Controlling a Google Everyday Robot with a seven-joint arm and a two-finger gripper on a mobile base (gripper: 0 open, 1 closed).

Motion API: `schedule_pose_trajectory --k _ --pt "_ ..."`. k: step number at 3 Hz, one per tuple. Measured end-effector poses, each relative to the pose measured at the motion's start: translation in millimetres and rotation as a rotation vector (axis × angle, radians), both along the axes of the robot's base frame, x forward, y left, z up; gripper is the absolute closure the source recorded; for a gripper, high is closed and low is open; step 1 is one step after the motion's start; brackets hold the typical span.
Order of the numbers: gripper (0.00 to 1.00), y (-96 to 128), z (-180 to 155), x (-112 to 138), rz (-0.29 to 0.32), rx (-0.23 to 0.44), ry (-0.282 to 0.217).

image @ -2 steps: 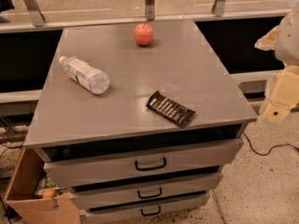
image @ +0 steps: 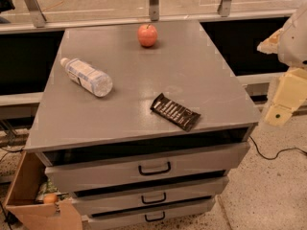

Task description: Pick rxbar chocolate

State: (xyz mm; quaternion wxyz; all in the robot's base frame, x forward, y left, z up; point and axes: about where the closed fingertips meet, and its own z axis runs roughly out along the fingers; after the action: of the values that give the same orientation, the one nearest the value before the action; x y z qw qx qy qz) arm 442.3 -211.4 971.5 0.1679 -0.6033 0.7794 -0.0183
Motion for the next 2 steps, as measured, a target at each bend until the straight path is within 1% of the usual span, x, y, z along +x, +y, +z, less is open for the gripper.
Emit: schedule_pose_trajectory --k 1,2 --pt "0.0 20 -23 15 -0.014 0.066 0.023" --pt "0.0 43 -44 30 -0.059 0.125 0.042"
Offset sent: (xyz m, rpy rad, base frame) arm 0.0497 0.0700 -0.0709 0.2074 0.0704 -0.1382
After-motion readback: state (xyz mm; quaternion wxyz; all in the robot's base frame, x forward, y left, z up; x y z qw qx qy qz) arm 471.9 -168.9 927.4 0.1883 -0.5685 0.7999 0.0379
